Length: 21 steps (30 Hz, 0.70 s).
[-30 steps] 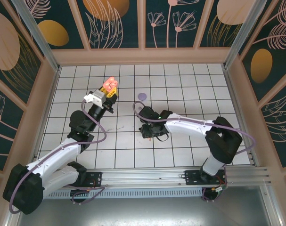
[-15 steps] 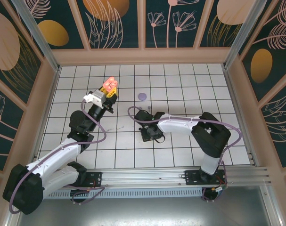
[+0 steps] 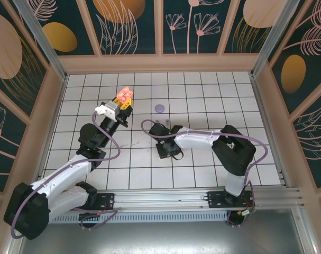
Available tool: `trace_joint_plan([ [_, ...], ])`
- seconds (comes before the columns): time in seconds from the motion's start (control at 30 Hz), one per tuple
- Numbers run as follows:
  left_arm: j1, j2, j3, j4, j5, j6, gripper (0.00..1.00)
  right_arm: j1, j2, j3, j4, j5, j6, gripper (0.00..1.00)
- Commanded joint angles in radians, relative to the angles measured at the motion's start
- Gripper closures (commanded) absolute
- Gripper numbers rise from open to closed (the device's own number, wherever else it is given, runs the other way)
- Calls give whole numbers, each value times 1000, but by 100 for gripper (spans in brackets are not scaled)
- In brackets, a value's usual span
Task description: Insert wireless bluetooth earbuds into charging case
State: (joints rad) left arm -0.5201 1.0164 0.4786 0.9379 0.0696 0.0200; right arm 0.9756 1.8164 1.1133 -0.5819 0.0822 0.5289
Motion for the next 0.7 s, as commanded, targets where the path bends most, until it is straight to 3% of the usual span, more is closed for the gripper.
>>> trace_joint_plan([
  [0.0, -5, 1, 7, 36, 16, -8, 100, 15, 12, 27, -29, 24, -9, 60],
  [0.67, -6, -17, 6, 24, 19, -13, 100, 23, 39, 27, -29, 77, 24, 64],
])
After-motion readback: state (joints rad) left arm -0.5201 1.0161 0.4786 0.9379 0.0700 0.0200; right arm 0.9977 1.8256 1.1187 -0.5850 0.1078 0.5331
